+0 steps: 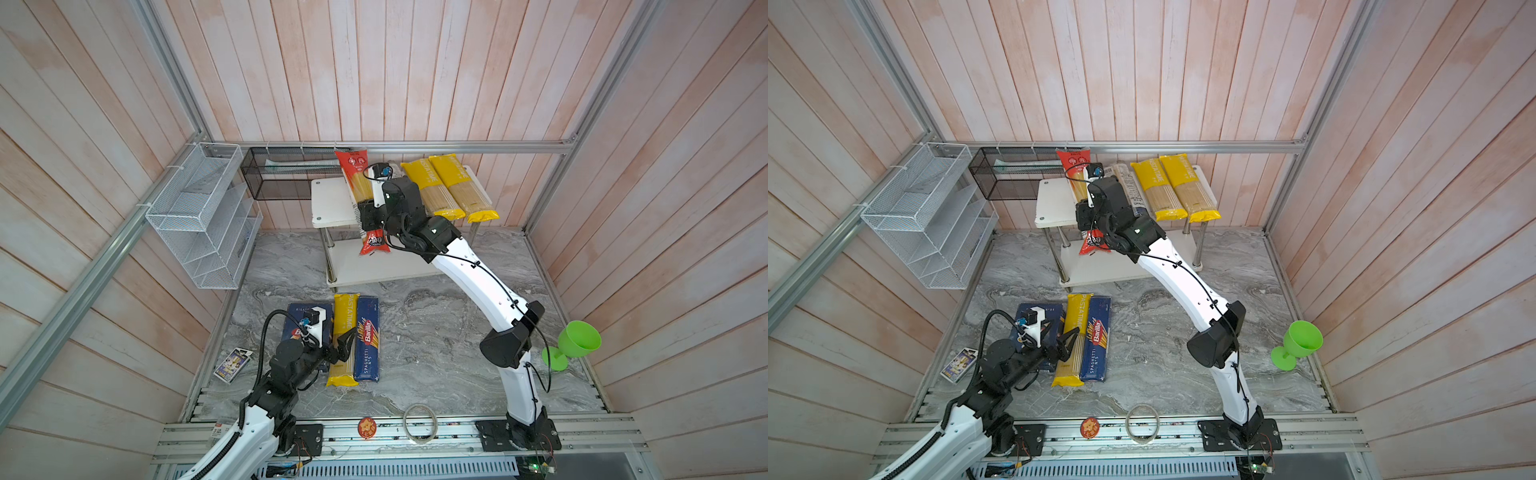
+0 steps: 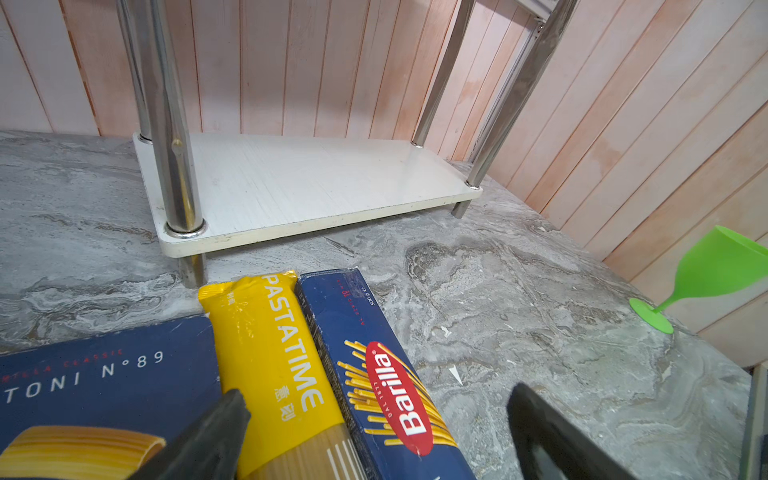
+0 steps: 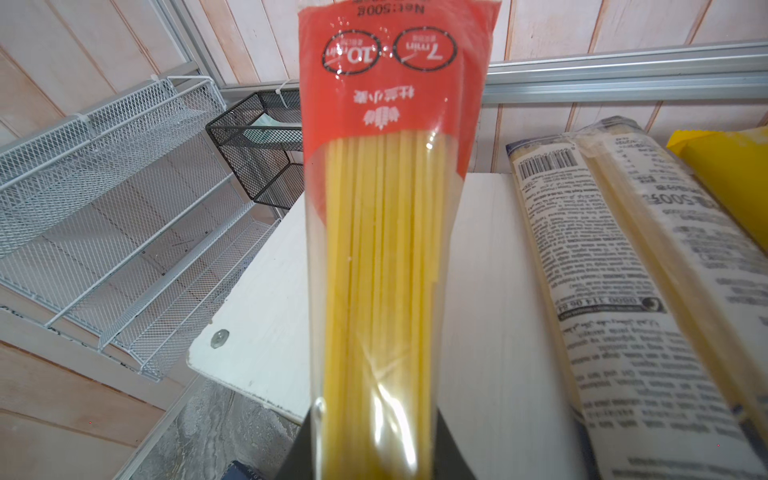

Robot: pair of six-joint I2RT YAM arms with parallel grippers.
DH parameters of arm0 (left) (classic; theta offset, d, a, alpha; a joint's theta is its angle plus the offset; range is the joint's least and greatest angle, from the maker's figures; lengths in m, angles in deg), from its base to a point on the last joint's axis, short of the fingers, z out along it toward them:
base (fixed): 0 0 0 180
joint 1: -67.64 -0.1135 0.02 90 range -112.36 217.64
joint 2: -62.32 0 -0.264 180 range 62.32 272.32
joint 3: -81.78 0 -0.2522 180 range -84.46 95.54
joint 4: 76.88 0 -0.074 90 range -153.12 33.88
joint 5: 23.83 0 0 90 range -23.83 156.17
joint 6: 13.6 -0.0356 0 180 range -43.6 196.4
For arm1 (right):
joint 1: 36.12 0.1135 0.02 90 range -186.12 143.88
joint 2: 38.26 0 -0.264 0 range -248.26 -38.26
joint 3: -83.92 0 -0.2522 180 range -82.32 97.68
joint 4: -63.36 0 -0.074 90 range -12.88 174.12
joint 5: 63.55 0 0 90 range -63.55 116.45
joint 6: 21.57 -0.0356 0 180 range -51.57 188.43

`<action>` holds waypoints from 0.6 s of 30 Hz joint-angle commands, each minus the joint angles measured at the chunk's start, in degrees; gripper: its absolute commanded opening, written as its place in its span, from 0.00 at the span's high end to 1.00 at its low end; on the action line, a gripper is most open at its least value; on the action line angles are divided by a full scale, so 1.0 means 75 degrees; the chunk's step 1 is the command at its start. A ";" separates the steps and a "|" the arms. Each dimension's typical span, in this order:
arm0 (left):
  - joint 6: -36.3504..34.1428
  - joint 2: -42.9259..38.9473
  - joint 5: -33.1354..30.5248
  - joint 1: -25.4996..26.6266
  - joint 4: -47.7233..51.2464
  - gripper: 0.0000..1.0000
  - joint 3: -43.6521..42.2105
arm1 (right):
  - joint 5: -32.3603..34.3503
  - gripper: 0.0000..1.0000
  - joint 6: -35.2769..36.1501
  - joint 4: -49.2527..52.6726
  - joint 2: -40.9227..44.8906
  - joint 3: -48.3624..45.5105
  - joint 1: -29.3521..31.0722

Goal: Place and organize the pasta boxes and bags onto the shelf
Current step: 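Lower the red spaghetti bag onto the top shelf beside the clear pack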

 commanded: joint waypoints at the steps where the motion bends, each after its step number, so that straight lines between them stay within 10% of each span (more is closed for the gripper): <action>1: -0.0114 0.0010 0.0110 -0.0024 -0.0186 0.00 -0.0107 | 0.0052 0.82 -0.0031 -0.1067 0.0048 0.0433 -0.0168; 18: -0.0082 -0.0054 -0.0006 -0.0043 -0.0153 0.00 -0.0119 | -0.0017 0.80 0.0046 -0.1562 -0.0345 0.0773 -0.0288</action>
